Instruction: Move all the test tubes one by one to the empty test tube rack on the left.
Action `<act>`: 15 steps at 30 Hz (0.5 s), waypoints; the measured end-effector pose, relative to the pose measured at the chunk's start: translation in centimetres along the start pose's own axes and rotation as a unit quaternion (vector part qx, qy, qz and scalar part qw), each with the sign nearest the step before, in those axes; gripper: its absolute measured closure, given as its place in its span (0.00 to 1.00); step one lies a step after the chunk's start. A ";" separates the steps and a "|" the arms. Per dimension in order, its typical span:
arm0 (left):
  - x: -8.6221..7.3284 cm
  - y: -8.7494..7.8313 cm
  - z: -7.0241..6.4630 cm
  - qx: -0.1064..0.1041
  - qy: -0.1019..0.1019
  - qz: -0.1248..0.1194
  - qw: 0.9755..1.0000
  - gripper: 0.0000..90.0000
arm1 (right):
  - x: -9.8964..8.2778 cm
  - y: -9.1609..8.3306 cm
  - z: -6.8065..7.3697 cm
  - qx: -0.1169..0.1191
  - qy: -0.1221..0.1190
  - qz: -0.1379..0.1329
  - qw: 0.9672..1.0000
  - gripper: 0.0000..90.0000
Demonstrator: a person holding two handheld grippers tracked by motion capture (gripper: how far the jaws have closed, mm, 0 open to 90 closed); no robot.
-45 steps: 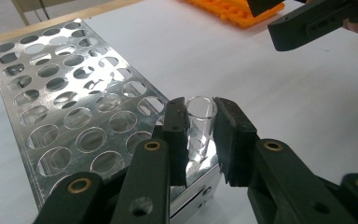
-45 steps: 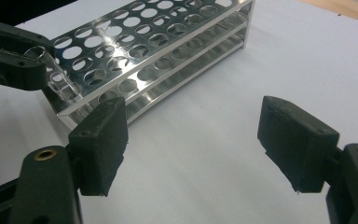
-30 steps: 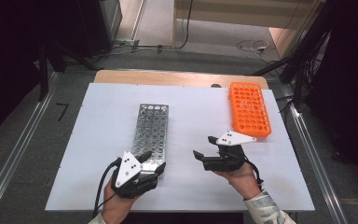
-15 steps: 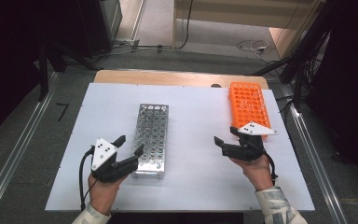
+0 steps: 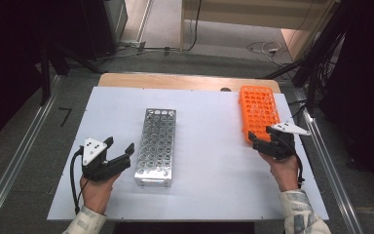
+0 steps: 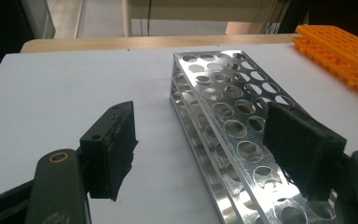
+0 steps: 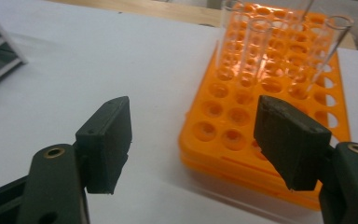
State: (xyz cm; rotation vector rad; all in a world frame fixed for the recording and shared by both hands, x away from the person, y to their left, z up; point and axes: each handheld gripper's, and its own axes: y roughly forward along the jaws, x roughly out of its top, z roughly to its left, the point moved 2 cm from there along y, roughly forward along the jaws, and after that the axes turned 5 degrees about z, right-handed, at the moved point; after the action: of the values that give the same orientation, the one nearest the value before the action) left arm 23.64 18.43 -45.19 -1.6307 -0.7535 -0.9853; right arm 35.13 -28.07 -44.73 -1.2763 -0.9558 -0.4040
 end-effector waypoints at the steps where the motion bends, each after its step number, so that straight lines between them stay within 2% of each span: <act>1: 0.0 0.0 0.0 0.000 0.000 0.001 1.000 0.28 | 0.2 0.5 -0.5 -0.009 0.004 0.000 1.000 0.30; 5: 0.0 0.1 -0.2 -0.001 0.003 0.001 1.000 0.28 | 0.6 1.3 -1.1 -0.018 0.013 -0.002 1.000 0.33; 9: 0.0 0.0 -0.3 -0.001 0.002 0.000 1.000 0.29 | 1.2 2.9 -1.9 -0.028 0.021 -0.002 0.999 0.43; 15: 0.0 0.0 -0.3 -0.002 0.001 -0.002 1.000 0.29 | 1.5 4.2 -2.7 -0.040 0.020 0.003 0.999 0.50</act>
State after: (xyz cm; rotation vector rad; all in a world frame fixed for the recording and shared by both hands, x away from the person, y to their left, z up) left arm 23.54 18.14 -45.15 -1.6322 -0.7550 -0.9915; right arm 40.08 -28.97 -46.14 -1.3390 -0.9093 -0.4647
